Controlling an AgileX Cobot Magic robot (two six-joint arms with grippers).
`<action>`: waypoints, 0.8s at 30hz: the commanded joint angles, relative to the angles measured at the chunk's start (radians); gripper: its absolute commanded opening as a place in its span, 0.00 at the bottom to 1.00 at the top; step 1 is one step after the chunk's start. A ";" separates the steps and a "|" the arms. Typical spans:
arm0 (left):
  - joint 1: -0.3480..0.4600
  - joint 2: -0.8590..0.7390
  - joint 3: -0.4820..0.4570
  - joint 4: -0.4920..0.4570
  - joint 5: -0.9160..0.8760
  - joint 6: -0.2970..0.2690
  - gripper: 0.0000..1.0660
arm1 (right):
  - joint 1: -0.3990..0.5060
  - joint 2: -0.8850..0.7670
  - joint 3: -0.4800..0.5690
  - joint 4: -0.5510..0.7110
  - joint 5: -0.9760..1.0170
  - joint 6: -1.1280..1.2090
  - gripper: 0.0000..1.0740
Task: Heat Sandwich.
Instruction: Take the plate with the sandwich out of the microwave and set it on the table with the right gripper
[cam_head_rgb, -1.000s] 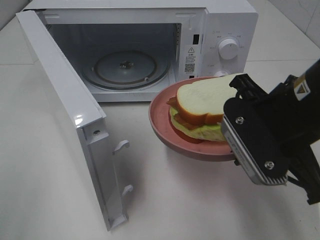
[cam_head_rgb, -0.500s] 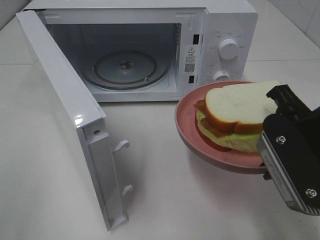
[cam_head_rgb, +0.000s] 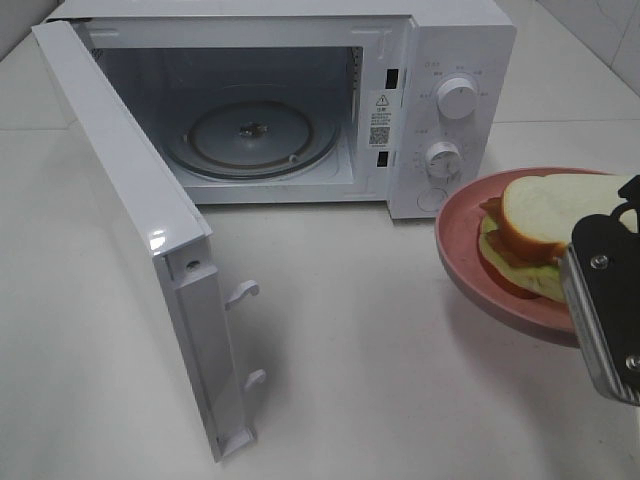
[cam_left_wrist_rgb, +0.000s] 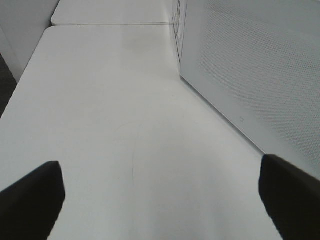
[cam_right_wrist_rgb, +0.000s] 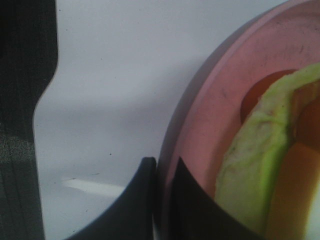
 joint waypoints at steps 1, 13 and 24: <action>-0.001 -0.022 0.002 0.002 -0.008 0.003 0.95 | -0.004 -0.011 -0.002 -0.065 0.015 0.156 0.00; -0.001 -0.022 0.002 0.002 -0.008 0.003 0.95 | -0.004 -0.012 -0.002 -0.107 0.101 0.479 0.00; -0.001 -0.022 0.002 0.002 -0.008 0.003 0.95 | -0.004 0.003 -0.003 -0.245 0.135 0.823 0.00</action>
